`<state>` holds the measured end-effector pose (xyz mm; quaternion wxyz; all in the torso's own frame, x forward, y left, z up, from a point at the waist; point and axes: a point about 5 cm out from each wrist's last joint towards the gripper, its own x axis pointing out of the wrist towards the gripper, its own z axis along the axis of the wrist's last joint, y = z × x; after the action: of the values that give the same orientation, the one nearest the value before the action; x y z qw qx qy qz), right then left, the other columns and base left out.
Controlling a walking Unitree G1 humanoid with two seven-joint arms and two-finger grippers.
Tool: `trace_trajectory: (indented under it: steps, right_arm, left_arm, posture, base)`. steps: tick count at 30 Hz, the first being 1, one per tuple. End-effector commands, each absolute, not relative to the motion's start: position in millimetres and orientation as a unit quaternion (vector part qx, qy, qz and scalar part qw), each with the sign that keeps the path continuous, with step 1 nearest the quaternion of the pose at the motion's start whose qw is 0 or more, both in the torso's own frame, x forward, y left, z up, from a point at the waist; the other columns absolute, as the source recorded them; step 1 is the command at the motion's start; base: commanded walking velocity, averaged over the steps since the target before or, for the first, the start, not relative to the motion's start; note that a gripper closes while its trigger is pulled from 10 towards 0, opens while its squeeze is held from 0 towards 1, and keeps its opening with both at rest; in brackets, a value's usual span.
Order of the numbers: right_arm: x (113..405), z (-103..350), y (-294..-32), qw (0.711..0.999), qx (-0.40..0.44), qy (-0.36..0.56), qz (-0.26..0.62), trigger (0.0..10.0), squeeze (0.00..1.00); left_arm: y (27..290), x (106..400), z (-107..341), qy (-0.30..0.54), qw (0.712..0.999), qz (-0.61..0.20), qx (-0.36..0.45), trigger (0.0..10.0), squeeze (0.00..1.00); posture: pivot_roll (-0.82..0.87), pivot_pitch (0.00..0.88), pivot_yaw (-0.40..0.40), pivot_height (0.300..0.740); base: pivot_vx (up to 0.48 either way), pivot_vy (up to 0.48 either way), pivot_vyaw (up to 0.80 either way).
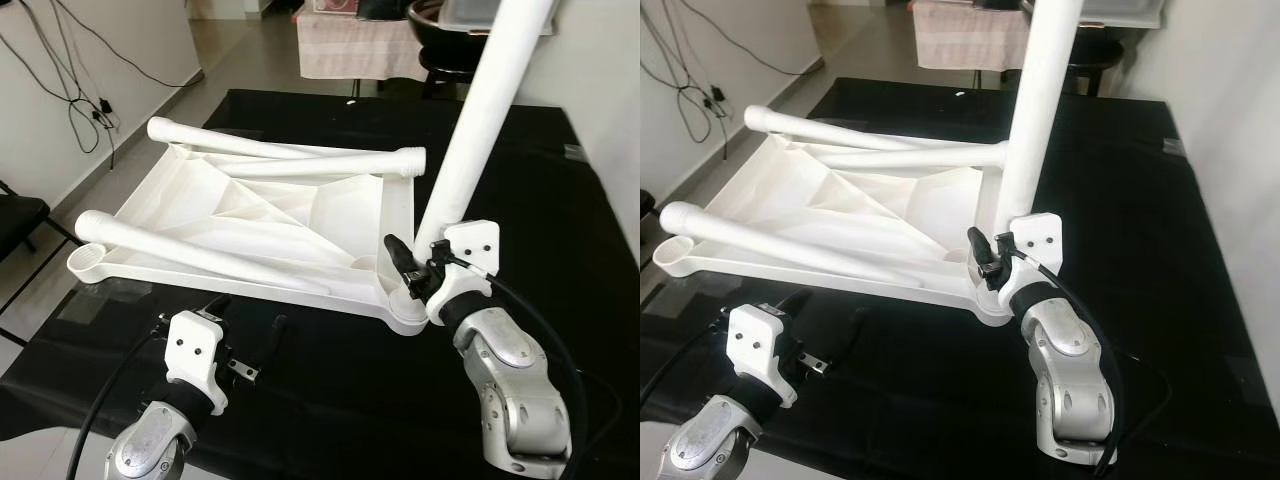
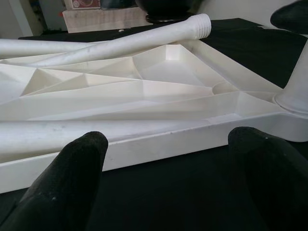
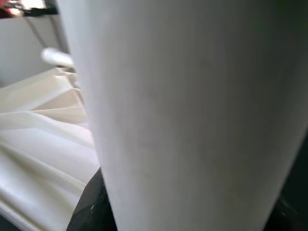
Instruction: Building children table
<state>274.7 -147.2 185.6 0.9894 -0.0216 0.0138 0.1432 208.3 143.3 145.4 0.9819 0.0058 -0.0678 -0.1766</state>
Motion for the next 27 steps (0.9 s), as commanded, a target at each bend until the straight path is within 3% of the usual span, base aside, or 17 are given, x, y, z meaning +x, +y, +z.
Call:
trace_trajectory:
  steps: [1,4,7,8,9,10,13,19,20,21,27]
  right_arm:
    - [274.0,160.8,-135.1,0.975,0.021,0.098,0.199,10.0,1.00]
    - [278.5,172.3,-128.3,0.966,0.037,0.075,0.243,10.0,1.00]
    - [285.1,206.9,-120.7,0.902,0.036,0.006,0.430,10.0,1.00]
    - [285.1,206.9,-120.7,0.902,0.036,0.006,0.430,10.0,1.00]
    - [286.4,212.5,-124.5,0.878,0.004,-0.004,0.479,10.0,0.78]
    - [288.4,215.8,-132.4,0.844,-0.038,-0.005,0.535,10.0,0.00]
    - [290.5,216.0,-137.3,0.822,-0.058,0.003,0.566,10.0,0.00]
    - [298.8,215.9,-136.7,0.807,-0.080,0.004,0.586,10.0,0.00]
    - [302.3,217.4,-133.6,0.802,-0.075,0.003,0.592,8.3,0.00]
    - [305.2,218.2,-130.6,0.799,-0.065,0.005,0.598,0.1,0.00]
    - [310.7,212.2,-130.5,0.791,-0.065,0.014,0.608,0.0,0.00]
  left_arm:
    - [144.8,207.5,141.4,-0.060,0.982,-0.177,0.005,10.0,0.00]
    - [144.7,207.7,141.2,-0.060,0.982,-0.177,0.004,10.0,0.00]
    - [143.9,208.0,140.4,-0.059,0.982,-0.180,0.000,10.0,0.00]
    - [143.9,208.0,140.4,-0.059,0.982,-0.180,0.000,10.0,0.00]
    - [143.6,208.1,140.3,-0.059,0.982,-0.180,0.000,10.0,0.00]
    - [143.1,207.9,140.2,-0.059,0.982,-0.181,0.000,10.0,0.00]
    - [142.9,207.6,140.7,-0.059,0.982,-0.181,-0.001,10.0,0.00]
    - [142.9,206.7,141.5,-0.060,0.982,-0.179,-0.003,10.0,0.00]
    - [142.6,206.1,141.8,-0.060,0.982,-0.179,-0.003,10.0,0.00]
    - [142.1,205.3,142.2,-0.060,0.982,-0.178,-0.003,10.0,0.00]
    - [140.9,203.8,143.2,-0.061,0.982,-0.176,-0.005,10.0,0.00]
  posture:
    - [0.02,0.150,0.036,0.740]
    - [0.02,0.150,0.036,0.740]
    - [0.02,0.146,0.033,0.740]
    - [0.02,0.146,0.033,0.740]
    - [0.03,0.146,0.033,0.740]
    - [0.03,0.146,0.031,0.740]
    - [0.04,0.152,0.031,0.740]
    - [0.05,0.158,0.028,0.740]
    - [0.06,0.162,0.027,0.740]
    - [0.06,0.166,0.025,0.740]
    - [0.06,0.175,0.019,0.740]
  base:
    - [0.000,0.000,0.00]
    - [0.000,0.000,0.00]
    - [0.000,0.000,0.00]
    - [0.000,0.000,0.00]
    - [0.000,0.000,0.00]
    - [0.000,0.000,0.00]
    - [0.000,0.000,0.00]
    - [0.000,0.000,0.00]
    - [0.000,0.000,0.00]
    - [0.000,0.000,0.00]
    - [0.000,0.000,0.00]
